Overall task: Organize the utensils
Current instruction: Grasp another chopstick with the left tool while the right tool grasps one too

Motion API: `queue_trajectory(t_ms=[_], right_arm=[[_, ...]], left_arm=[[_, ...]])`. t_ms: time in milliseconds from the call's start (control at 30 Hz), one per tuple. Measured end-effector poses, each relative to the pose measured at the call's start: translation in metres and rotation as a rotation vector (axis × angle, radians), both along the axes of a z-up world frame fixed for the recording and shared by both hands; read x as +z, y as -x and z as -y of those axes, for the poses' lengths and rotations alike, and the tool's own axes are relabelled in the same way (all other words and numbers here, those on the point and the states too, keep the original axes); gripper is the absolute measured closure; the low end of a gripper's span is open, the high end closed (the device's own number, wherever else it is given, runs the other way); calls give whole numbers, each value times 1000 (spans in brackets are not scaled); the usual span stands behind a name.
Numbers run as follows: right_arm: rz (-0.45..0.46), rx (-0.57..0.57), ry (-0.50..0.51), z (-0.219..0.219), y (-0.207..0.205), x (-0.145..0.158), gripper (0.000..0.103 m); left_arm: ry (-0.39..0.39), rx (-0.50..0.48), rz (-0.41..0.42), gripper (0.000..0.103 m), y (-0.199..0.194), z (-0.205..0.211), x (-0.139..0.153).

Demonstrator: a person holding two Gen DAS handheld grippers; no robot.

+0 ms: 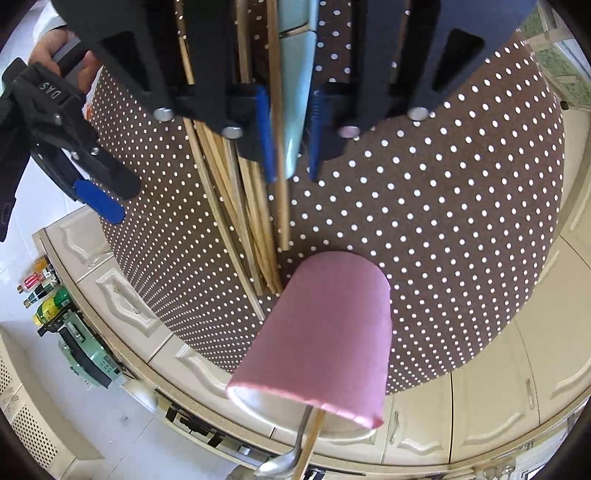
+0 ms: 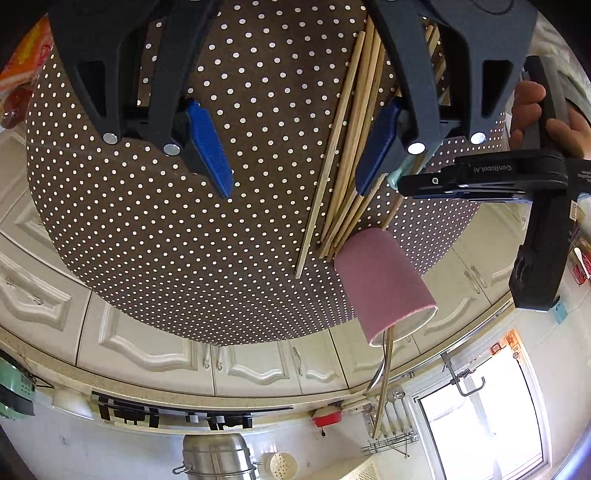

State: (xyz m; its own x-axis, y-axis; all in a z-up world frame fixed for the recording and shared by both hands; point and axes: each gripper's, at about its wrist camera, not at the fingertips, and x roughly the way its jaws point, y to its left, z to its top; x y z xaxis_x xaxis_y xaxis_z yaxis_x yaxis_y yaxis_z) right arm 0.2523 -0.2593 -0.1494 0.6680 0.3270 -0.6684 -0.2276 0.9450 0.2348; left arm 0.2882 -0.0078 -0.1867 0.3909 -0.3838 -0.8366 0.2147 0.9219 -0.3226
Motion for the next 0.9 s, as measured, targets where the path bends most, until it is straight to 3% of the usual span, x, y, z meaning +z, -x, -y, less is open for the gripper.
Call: queue_trajectory(t_ms=[300,633,733,833,900], right_arm=[[-80,26,38,-9,-27,-9,35],[-180,68,163,-34,-69,-16,36],[-220,86,202,-43,-81,-18,49],[-263,105,236,-51,-93,-23,54],[-292,121,257,-55,-99,-27,68]], left_arm=[[59,25,20,98,6,-22,12],[70,127,126,98,15,-67,48],[81,141,149,98,13,-74,59],[83,147,172,98,12,-78,68],[79,152,187,98,11,-79,74]])
